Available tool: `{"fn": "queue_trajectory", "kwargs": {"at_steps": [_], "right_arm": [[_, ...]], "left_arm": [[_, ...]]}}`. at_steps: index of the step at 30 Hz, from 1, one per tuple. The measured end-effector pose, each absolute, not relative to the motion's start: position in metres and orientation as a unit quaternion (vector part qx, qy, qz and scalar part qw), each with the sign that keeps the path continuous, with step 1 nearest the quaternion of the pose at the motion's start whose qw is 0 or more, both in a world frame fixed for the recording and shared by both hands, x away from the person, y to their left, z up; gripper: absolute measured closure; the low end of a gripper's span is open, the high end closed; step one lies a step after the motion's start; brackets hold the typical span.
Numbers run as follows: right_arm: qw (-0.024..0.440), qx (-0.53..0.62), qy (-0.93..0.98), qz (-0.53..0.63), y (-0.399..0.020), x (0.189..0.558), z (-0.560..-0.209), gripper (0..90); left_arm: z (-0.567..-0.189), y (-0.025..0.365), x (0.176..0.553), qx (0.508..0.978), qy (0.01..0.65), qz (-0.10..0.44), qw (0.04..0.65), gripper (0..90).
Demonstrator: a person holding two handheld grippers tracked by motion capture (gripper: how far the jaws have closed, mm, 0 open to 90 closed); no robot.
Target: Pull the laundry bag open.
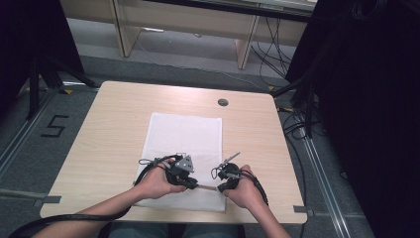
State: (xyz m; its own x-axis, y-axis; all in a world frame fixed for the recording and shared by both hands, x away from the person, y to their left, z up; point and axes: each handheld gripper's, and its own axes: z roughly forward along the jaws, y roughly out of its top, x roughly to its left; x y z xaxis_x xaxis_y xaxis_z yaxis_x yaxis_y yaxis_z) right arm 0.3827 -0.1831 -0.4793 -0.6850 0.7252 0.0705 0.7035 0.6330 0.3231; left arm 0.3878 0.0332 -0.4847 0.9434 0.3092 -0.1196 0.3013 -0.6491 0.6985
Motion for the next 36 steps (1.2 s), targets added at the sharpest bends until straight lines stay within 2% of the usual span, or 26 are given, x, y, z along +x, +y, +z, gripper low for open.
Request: {"fn": "queue_trajectory", "kwargs": {"at_steps": [9,20,26,28,31,33,34,36], "right_arm": [[0.036,0.388,0.907,0.161,-0.181,0.383,-0.479,90.0],[0.036,0.398,0.905,0.150,-0.178,0.381,-0.478,90.0],[0.044,0.381,0.910,0.155,-0.180,0.382,-0.479,90.0],[0.043,0.384,0.910,0.153,-0.179,0.382,-0.478,90.0],[0.046,0.382,0.911,0.150,-0.178,0.382,-0.478,90.0],[0.046,0.383,0.910,0.149,-0.177,0.381,-0.478,90.0],[0.048,0.377,0.913,0.147,-0.177,0.382,-0.478,90.0],[0.048,0.383,0.911,0.143,-0.176,0.382,-0.478,90.0]], "left_arm": [[-0.479,0.042,0.388,0.905,0.178,0.007,0.387,82.1],[-0.471,0.082,0.385,0.901,0.203,0.018,0.384,82.0],[-0.469,0.135,0.379,0.899,0.239,0.041,0.365,82.0],[-0.467,0.161,0.377,0.910,0.240,0.073,0.331,82.0],[-0.470,0.201,0.372,0.897,0.286,0.095,0.323,82.0],[-0.475,0.220,0.368,0.891,0.307,0.097,0.320,82.0],[-0.479,0.227,0.365,0.883,0.319,0.076,0.334,82.0],[-0.486,0.227,0.357,0.888,0.319,0.073,0.324,82.0]]}}
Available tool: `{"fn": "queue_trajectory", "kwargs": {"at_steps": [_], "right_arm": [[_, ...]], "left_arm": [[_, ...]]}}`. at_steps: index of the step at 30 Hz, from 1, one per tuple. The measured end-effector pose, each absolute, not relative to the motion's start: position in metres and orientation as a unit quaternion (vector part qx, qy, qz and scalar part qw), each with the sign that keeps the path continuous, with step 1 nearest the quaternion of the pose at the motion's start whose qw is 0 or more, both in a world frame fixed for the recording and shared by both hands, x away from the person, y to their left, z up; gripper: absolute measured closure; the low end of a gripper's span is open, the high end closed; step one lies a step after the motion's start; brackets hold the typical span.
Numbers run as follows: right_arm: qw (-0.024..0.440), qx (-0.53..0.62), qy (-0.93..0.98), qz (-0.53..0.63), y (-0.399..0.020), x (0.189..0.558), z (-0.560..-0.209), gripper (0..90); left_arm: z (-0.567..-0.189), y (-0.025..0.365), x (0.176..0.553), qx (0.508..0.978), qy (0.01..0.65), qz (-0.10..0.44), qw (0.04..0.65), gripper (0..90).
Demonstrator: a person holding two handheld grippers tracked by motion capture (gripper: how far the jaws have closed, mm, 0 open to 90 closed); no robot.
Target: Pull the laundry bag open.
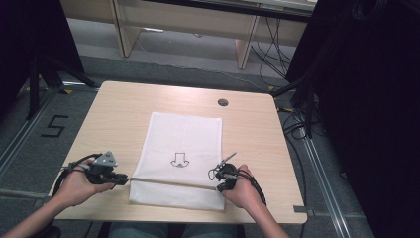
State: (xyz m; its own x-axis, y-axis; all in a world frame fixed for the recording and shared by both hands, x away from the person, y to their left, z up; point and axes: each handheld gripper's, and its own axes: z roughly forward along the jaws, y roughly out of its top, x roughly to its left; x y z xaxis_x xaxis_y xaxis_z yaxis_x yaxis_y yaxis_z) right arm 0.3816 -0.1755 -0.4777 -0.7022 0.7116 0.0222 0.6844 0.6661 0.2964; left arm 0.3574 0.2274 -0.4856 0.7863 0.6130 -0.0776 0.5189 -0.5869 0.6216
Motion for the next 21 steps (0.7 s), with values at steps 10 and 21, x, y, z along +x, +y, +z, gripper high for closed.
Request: {"fn": "queue_trajectory", "kwargs": {"at_steps": [10,21], "right_arm": [[0.055,0.377,0.910,0.165,-0.180,0.378,-0.478,86.1],[0.108,0.390,0.876,0.263,-0.188,0.369,-0.462,63.6]], "left_arm": [[-0.485,0.216,0.355,0.885,0.311,0.089,0.334,72.4],[-0.484,0.244,0.368,0.780,0.422,0.101,0.452,36.4]]}}
